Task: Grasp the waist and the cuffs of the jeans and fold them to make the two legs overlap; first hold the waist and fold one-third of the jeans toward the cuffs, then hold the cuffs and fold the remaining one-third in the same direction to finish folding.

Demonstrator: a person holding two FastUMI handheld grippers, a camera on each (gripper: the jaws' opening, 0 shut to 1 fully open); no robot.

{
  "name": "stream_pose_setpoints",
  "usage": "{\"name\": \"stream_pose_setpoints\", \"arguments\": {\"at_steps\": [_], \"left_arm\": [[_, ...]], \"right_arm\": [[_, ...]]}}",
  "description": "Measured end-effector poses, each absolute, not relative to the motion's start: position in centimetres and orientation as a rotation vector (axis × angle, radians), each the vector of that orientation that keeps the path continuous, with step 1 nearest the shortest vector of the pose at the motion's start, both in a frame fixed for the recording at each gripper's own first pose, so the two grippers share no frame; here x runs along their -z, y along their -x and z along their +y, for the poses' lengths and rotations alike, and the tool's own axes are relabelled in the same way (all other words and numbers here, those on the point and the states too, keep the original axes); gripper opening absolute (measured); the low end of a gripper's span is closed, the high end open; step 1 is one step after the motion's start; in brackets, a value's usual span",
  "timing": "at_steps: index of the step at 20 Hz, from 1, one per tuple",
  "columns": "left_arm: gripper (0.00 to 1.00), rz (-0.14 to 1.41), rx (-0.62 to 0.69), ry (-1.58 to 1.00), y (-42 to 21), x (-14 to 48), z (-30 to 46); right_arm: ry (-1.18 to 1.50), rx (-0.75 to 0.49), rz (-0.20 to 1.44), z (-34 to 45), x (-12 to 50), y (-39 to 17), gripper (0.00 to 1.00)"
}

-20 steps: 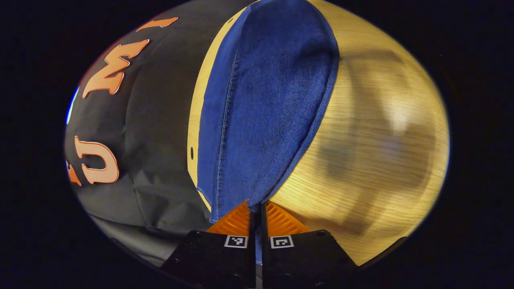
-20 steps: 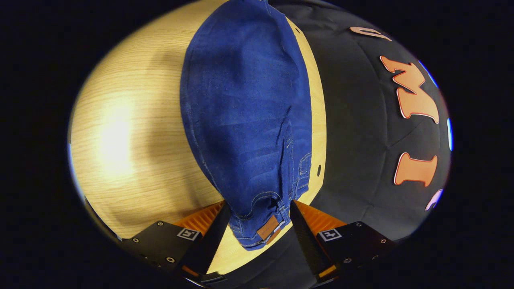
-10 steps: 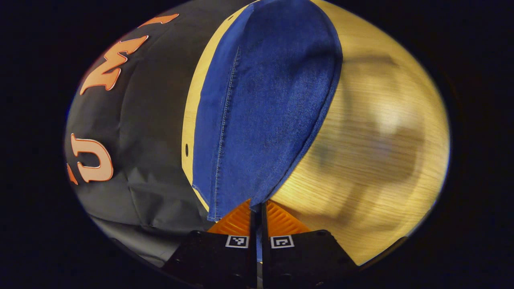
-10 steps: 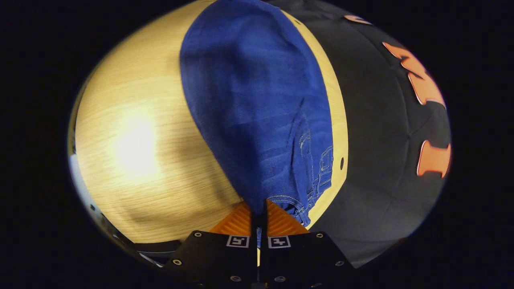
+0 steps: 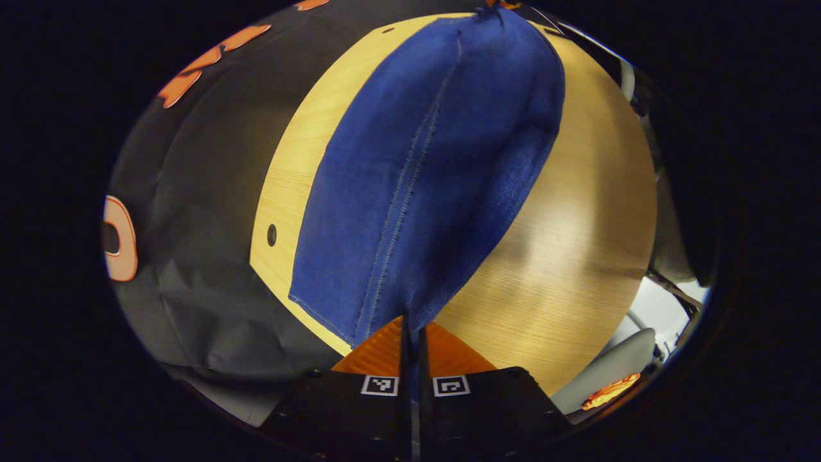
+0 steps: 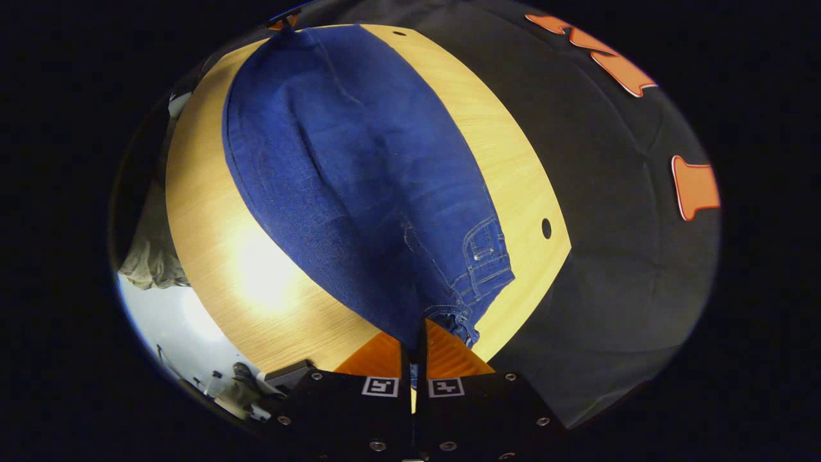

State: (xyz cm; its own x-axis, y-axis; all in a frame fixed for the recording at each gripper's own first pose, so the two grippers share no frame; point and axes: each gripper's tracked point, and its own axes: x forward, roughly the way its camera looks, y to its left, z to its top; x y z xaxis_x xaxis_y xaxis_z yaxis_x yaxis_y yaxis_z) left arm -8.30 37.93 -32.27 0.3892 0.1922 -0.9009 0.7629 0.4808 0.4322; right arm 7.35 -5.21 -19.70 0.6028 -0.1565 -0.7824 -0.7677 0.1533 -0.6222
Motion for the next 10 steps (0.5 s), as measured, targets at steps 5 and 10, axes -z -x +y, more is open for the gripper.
{"name": "stream_pose_setpoints", "arguments": {"at_steps": [5, 10], "left_arm": [[0.06, 1.286, 0.627, -0.880, 6.1, 31.2, 37.6], [0.07, 1.407, 0.726, -0.787, 4.0, 32.0, 37.6]], "right_arm": [[1.236, -0.517, 0.972, -4.3, 17.6, -10.8, 0.03], [1.084, -0.510, 1.120, -3.8, 18.2, -15.7, 0.03]]}}
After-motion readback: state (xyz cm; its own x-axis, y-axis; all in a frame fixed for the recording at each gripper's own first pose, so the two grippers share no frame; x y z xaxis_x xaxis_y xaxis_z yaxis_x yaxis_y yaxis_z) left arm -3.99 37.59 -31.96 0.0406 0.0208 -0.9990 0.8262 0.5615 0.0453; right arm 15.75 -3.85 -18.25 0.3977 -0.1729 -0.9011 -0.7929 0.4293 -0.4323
